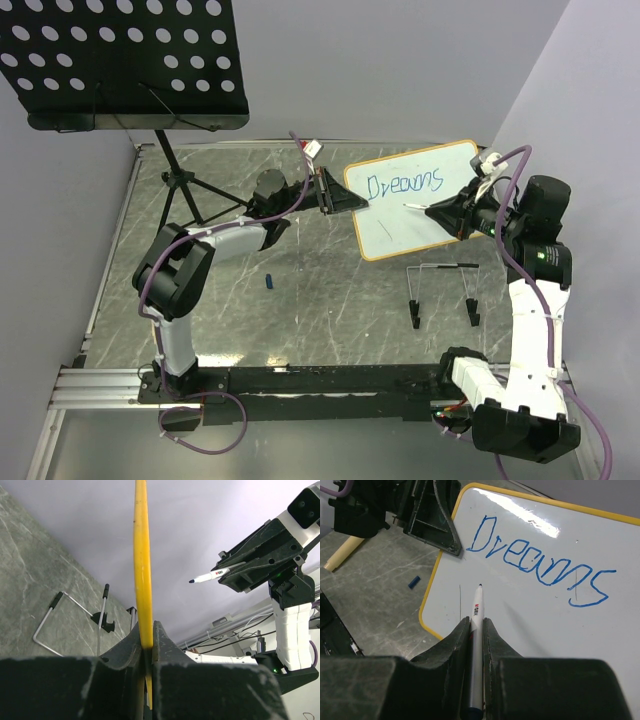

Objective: Write a sentence on the whiteboard

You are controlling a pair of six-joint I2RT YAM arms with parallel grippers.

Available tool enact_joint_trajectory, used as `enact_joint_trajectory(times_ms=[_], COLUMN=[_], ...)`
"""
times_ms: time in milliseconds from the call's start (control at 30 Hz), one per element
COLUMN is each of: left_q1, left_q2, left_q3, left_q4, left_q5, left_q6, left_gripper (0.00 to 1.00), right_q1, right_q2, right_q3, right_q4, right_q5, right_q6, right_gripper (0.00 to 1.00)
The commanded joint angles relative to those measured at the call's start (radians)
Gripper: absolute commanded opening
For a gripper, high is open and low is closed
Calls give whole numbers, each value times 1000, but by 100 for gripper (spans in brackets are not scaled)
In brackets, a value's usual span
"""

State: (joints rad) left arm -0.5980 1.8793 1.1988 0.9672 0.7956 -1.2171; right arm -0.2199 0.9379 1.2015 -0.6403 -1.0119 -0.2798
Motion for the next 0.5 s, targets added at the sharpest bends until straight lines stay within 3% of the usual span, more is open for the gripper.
enact_joint_trajectory(times_ms=[0, 467], left_q1=[-2, -3], left_q2=[-85, -86], left_q3=[13, 13], left_q4=[149, 153], left_q5=[-26, -30], left_q6=[-16, -16], left_gripper=[1, 1], right_q1=[11, 27], right_q2=[-11, -11], right_q3=[-2, -2], right_q4=[11, -4], right_q5=[-1, 19], right_q6=[-21, -42], right_gripper=[0, 0])
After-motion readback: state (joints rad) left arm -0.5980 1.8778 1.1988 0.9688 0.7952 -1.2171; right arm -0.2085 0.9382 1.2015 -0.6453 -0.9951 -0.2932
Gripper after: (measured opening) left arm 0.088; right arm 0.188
